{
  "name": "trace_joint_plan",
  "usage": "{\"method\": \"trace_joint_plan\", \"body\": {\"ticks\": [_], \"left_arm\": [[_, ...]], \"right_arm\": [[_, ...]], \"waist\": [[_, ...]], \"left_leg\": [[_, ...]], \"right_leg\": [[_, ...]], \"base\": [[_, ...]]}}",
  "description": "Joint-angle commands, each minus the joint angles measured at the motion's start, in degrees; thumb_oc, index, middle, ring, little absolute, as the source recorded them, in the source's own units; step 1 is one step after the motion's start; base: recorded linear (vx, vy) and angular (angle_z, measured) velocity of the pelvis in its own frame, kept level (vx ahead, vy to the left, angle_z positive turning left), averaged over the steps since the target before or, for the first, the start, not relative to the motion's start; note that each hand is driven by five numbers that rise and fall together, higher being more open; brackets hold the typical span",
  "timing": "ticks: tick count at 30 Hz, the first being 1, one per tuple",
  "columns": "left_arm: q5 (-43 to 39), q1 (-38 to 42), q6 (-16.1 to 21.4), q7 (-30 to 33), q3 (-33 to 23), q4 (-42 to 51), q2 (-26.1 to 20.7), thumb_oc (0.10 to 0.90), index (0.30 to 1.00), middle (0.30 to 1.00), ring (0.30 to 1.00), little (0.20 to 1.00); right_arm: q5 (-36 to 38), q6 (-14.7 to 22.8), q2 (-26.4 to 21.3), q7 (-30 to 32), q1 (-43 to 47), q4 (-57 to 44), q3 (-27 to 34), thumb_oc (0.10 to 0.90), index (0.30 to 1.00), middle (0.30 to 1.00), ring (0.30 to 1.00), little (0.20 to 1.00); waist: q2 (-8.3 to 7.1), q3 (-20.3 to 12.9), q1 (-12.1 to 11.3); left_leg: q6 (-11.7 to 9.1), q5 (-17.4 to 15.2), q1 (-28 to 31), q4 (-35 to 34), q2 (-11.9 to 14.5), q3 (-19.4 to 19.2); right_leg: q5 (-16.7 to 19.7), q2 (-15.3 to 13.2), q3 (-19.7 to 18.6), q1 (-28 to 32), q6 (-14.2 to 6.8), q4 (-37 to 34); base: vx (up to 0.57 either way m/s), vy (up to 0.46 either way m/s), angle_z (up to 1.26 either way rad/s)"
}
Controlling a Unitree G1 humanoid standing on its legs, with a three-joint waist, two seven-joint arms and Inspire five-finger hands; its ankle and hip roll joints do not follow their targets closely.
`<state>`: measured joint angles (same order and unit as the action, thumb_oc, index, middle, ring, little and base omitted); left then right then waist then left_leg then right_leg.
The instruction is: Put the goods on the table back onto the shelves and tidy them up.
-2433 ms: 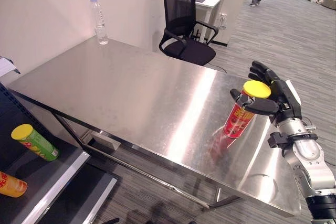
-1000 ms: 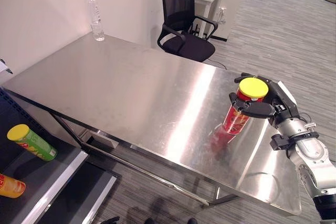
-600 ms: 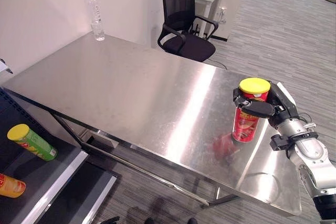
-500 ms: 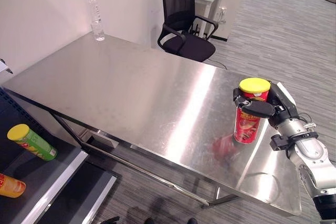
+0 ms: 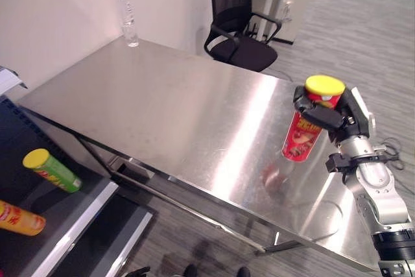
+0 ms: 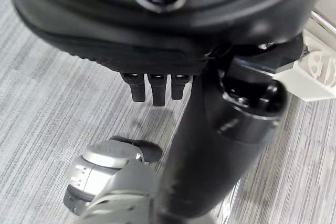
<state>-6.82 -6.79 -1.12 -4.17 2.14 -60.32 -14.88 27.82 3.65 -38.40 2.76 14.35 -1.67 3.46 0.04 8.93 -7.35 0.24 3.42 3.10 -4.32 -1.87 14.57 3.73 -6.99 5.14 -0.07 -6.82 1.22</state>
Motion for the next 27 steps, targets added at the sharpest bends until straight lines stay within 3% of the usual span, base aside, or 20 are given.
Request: {"method": "trace_joint_plan", "body": {"ticks": [1, 2, 4, 5, 6, 9, 10, 12, 13, 18, 20, 22, 23, 24, 27], "left_arm": [[-2.11, 1.27, 1.26, 0.59, 1.36, -0.62, -4.34, 0.800, 0.900, 0.900, 0.900, 0.900], [-2.81, 1.46, 1.33, 0.65, 1.26, -0.41, -4.49, 0.800, 0.900, 0.900, 0.900, 0.900], [-4.08, 1.86, 1.48, 1.14, 1.37, -0.87, -4.17, 0.800, 0.900, 0.900, 0.900, 0.900], [-4.10, 1.91, 1.51, 1.15, 1.38, -0.91, -4.17, 0.800, 0.900, 0.900, 0.900, 0.900], [-5.04, 1.84, 1.67, 1.49, 1.52, -0.89, -3.63, 0.800, 0.900, 0.900, 0.900, 0.900], [-5.52, 1.72, 1.64, 1.35, 1.99, -0.85, -2.98, 0.800, 0.900, 0.900, 0.900, 0.900], [-5.44, 1.78, 1.70, 1.49, 1.97, -1.36, -2.51, 0.800, 0.900, 0.900, 0.900, 0.900], [-5.05, 1.42, 1.72, 1.57, 1.78, -1.44, -1.74, 0.800, 0.900, 0.900, 0.900, 0.900], [-5.01, 0.93, 1.54, 1.72, 0.92, -1.43, -1.26, 0.800, 0.900, 0.900, 0.900, 0.900], [-4.64, 0.00, 1.68, 1.63, -0.39, -2.45, -0.77, 0.800, 0.900, 0.900, 0.900, 0.900], [-4.35, -0.37, 1.87, 1.75, -1.04, -2.79, -0.59, 0.800, 0.900, 0.900, 0.900, 0.900], [-3.95, -0.82, 1.73, 1.74, -1.50, -2.61, -0.59, 0.800, 0.900, 0.900, 0.900, 0.900], [-2.67, -1.15, 1.78, 1.68, -1.40, -2.04, -0.86, 0.800, 0.900, 0.900, 0.900, 0.900], [-2.66, -1.14, 1.77, 1.68, -1.41, -2.02, -0.84, 0.800, 0.900, 0.900, 0.900, 0.900], [-1.74, -0.87, 1.78, 2.06, -1.18, -1.41, -1.30, 0.800, 0.900, 0.900, 0.900, 0.900]], "right_arm": [[1.22, 8.89, -1.18, 1.47, 8.98, -10.21, 6.10, 0.400, 0.300, 0.300, 0.300, 0.300], [1.39, 8.92, -1.33, 1.44, 9.35, -10.91, 6.50, 0.400, 0.300, 0.300, 0.300, 0.300], [2.71, 10.08, -1.15, 1.47, 10.98, -12.61, 6.63, 0.400, 0.300, 0.300, 0.300, 0.300], [2.73, 10.06, -1.15, 1.47, 10.98, -12.64, 6.65, 0.400, 0.300, 0.300, 0.300, 0.300], [3.90, 11.05, -1.70, 1.69, 12.49, -12.60, 6.45, 0.400, 0.300, 0.300, 0.300, 0.300], [4.58, 10.53, -2.41, 1.31, 13.23, -12.72, 5.97, 0.400, 0.300, 0.300, 0.300, 0.300], [5.24, 11.08, -3.19, 1.46, 14.18, -12.49, 5.80, 0.400, 0.300, 0.300, 0.300, 0.300], [5.16, 10.65, -4.39, 1.43, 14.32, -12.92, 5.53, 0.400, 0.300, 0.300, 0.300, 0.300], [4.95, 10.40, -4.28, 1.70, 14.93, -12.88, 4.62, 0.400, 0.300, 0.300, 0.300, 0.300], [5.01, 10.13, -3.82, 1.33, 15.34, -12.69, 3.94, 0.400, 0.300, 0.300, 0.300, 0.300], [5.35, 10.16, -4.00, 0.71, 16.17, -12.49, 2.98, 0.400, 0.300, 0.300, 0.300, 0.300], [5.70, 9.87, -3.84, 0.33, 16.29, -12.18, 2.35, 0.400, 0.300, 0.300, 0.300, 0.300], [6.26, 9.63, -3.61, -0.59, 15.75, -12.01, 1.85, 0.400, 0.300, 0.300, 0.300, 0.300], [6.26, 9.64, -3.63, -0.59, 15.77, -12.00, 1.85, 0.400, 0.300, 0.300, 0.300, 0.300], [7.00, 9.01, -4.19, -1.09, 15.31, -11.63, 1.75, 0.400, 0.300, 0.300, 0.300, 0.300]], "waist": [[-2.12, -4.81, -1.77], [-2.49, -5.05, -2.25], [-3.42, -5.74, -4.07], [-3.40, -5.77, -3.63], [-3.52, -5.39, -5.23], [-3.09, -4.51, -5.45], [-2.70, -3.65, -5.85], [-2.43, -2.66, -5.24], [-2.43, -2.14, -5.47], [-2.09, -2.97, -6.13], [-2.28, -3.43, -5.37], [-2.19, -4.35, -4.74], [-1.83, -5.63, -3.51], [-1.92, -5.65, -3.38], [-1.08, -7.17, -1.42]], "left_leg": [[-0.10, -0.43, -3.38, -0.68, 0.11, -0.35], [-0.62, 0.18, -4.06, -0.68, 0.01, 0.53], [-2.49, 2.18, -6.74, -0.68, 0.18, 2.35], [-2.58, 2.23, -6.83, -0.68, 0.14, 2.81], [-4.60, 4.89, -9.49, -0.68, 0.78, 4.75], [-5.90, 6.10, -12.04, -0.68, 1.06, 6.08], [-6.53, 6.42, -13.41, -0.68, 1.00, 5.82], [-6.80, 5.89, -15.60, -0.18, 2.26, -2.79], [-6.64, 5.63, -15.06, 1.17, 3.80, -9.32], [-6.71, 4.63, -12.03, 3.72, 4.67, -7.37], [-6.40, 1.07, -7.48, 6.71, 7.66, -9.67], [-6.26, 0.00, -3.28, 8.05, 10.23, -11.40], [-7.53, 0.42, 2.70, 11.68, 14.22, -12.16], [-7.50, 0.65, 2.55, 11.60, 14.08, -12.03], [-9.18, 2.84, 6.80, 11.95, 17.13, -12.91]], "right_leg": [[-7.34, 1.17, -7.04, 1.38, -1.40, 12.00], [-9.13, 1.83, -7.97, 2.71, -0.52, 9.25], [-9.90, 2.21, -5.25, 6.49, 1.28, 1.14], [-9.58, 2.25, -4.74, 6.93, 1.34, 0.42], [-8.67, 4.10, -3.92, 8.31, 2.31, -3.79], [-7.62, 5.54, -1.89, 8.96, 3.14, -6.13], [-7.49, 6.00, -0.43, 9.04, 3.38, -6.22], [-7.34, 5.32, 3.01, 8.76, 3.27, -6.22], [-6.54, 4.24, 5.07, 8.00, 2.97, -6.22], [-4.27, 2.73, 7.44, 6.56, 2.57, -6.22], [-3.09, 1.09, 9.23, 4.99, 2.17, -6.22], [-2.59, 0.58, 10.30, 3.82, 2.01, -6.22], [-0.76, -0.74, 12.80, 1.76, 1.53, -6.22], [-0.63, -0.88, 12.92, 1.66, 1.53, -6.22], [1.16, -2.53, 15.82, -0.30, 0.72, -6.22]], "base": [[-0.04, -0.155, 0.82], [-0.06, -0.183, 0.63], [-0.14, -0.284, 0.62], [-0.27, -0.425, 0.76], [-0.16, -0.245, 0.80], [-0.23, -0.255, 0.97], [-0.23, -0.112, 0.86], [-0.34, -0.072, 0.81], [-0.30, -0.003, 0.77], [-0.15, 0.021, 0.40], [-0.21, 0.049, 0.33], [-0.26, 0.139, 0.39], [-0.26, 0.193, 0.42], [-0.29, 0.231, 0.30], [-0.20, 0.207, 0.28]]}}
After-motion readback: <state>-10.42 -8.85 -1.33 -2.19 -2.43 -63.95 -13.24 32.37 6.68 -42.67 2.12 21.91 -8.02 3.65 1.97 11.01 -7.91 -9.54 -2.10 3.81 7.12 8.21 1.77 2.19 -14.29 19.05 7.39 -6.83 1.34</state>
